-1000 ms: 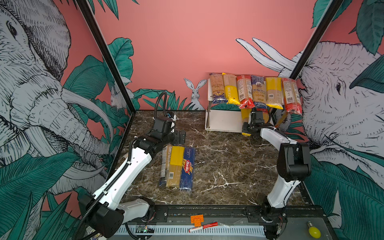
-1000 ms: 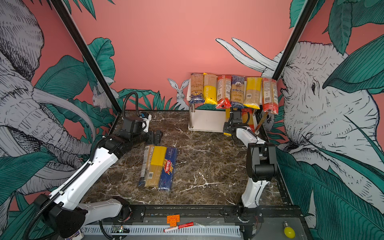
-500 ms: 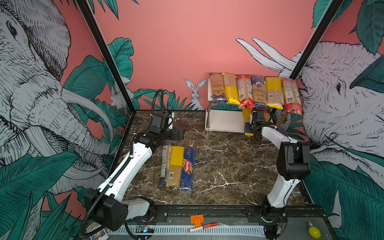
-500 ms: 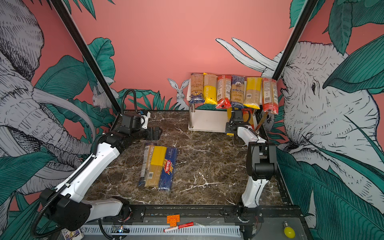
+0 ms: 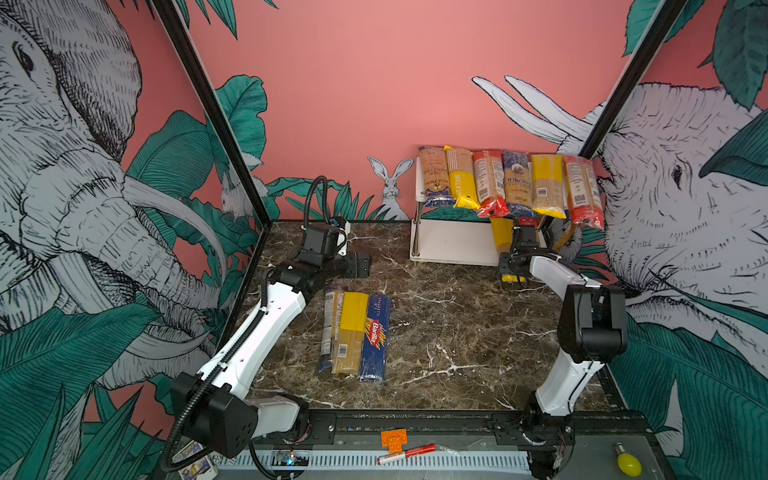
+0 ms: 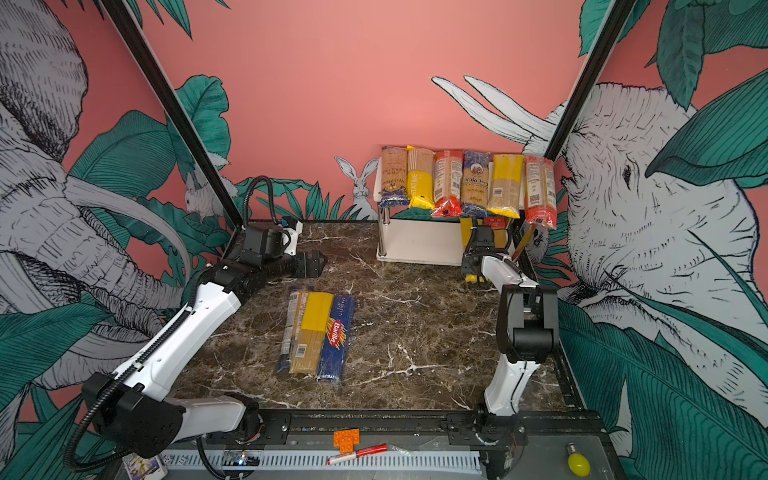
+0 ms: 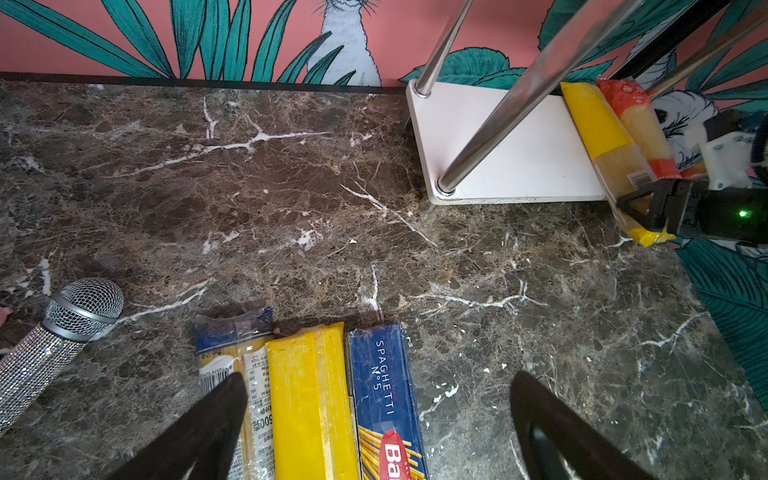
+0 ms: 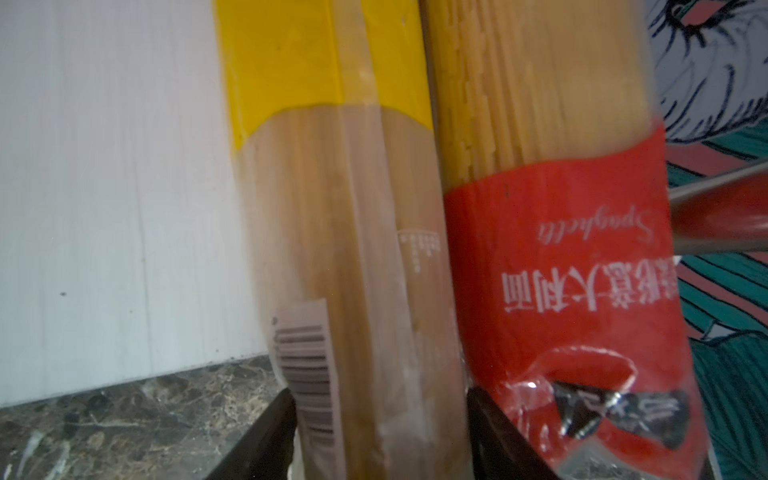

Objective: Place and organize the pasta boxes and bags onto the shelf
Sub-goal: 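Stand the yellow bag beside the red-and-white bag against the shelf edge, then open the right gripper and draw it back from the shelf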

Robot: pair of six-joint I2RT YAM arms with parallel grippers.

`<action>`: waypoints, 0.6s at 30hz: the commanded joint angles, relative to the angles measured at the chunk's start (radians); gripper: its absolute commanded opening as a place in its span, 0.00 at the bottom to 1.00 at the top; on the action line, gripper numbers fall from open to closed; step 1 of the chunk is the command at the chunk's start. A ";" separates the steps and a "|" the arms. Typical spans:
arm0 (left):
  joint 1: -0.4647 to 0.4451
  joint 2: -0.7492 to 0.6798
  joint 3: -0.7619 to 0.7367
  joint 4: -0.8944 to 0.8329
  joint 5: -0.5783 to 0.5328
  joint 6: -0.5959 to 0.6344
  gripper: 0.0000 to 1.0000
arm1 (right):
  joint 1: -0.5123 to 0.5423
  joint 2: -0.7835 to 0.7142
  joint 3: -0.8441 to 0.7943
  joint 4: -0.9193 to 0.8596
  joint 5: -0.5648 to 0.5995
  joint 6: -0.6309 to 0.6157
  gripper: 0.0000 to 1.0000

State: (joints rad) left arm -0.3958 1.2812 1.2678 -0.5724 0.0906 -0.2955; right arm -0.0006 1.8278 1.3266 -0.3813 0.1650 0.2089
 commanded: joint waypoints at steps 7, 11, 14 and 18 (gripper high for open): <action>0.007 -0.107 -0.036 0.009 -0.009 -0.032 0.99 | -0.004 -0.188 -0.099 -0.057 -0.042 0.030 0.99; 0.007 -0.134 -0.052 0.005 -0.028 -0.043 0.99 | -0.001 -0.296 -0.173 -0.072 -0.105 0.079 0.99; 0.006 -0.161 -0.071 0.004 -0.028 -0.053 0.99 | 0.006 -0.378 -0.233 -0.097 -0.129 0.103 0.99; 0.005 -0.219 -0.129 0.002 -0.023 -0.091 0.99 | 0.042 -0.504 -0.298 -0.165 -0.123 0.124 0.99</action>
State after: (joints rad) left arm -0.3958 1.1172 1.1793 -0.5705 0.0704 -0.3489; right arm 0.0158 1.3949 1.0592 -0.4812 0.0616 0.2985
